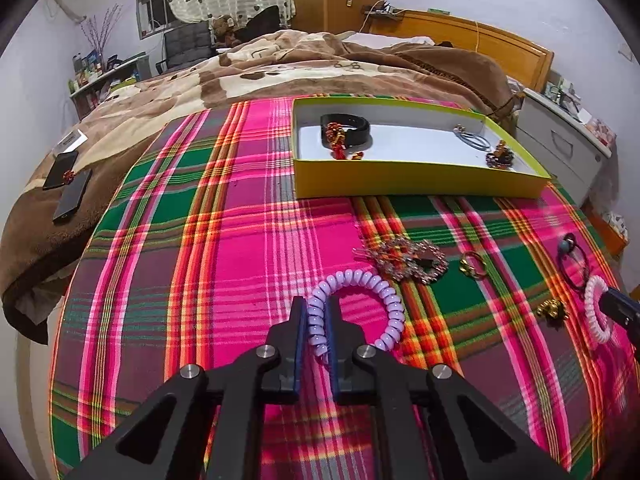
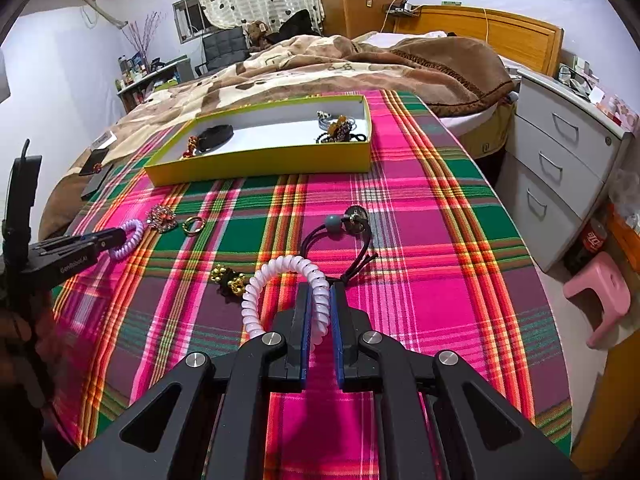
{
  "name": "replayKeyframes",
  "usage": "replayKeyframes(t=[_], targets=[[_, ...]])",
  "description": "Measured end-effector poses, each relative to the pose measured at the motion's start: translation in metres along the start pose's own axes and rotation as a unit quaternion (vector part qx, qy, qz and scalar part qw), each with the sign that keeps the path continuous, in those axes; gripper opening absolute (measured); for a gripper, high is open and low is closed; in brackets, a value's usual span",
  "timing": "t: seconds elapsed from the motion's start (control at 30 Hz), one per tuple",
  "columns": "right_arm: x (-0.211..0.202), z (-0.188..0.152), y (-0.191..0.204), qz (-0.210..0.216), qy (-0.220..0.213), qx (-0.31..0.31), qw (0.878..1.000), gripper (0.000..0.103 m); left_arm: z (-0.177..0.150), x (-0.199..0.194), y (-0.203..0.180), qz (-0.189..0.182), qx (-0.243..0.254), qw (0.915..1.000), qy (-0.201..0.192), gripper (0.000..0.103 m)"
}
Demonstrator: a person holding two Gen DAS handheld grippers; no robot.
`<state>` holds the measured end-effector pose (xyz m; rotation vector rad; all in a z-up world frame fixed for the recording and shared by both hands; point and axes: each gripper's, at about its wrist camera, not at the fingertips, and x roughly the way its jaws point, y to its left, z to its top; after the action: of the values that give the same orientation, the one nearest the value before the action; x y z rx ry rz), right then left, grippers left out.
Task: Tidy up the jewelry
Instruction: 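Grasp lavender coil tie with left tool while right tool grasps white coil tie, then carry lavender coil tie into yellow box with left tool while right tool drops white tie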
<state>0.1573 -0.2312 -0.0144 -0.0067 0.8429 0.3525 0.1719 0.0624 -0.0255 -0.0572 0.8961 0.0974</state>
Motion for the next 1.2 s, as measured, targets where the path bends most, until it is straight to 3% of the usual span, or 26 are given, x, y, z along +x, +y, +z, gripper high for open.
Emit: replayKeyframes(t=[0.57,0.93,1.2], targets=[[-0.026,0.008,0.007,0.016,-0.030,-0.002,0.999,0.009,-0.014,-0.062,-0.010,-0.061,-0.001,0.9962,-0.062,0.009],[-0.018,0.031,0.011,0.023,-0.038,-0.012,0.999,0.009,0.016,-0.066,-0.012,-0.069,0.007,0.9940,-0.084,0.009],[-0.001,0.066,0.013,0.025,-0.048,-0.028,0.998,0.009,0.055,-0.052,-0.018,-0.075,0.025,0.9919,-0.100,0.009]])
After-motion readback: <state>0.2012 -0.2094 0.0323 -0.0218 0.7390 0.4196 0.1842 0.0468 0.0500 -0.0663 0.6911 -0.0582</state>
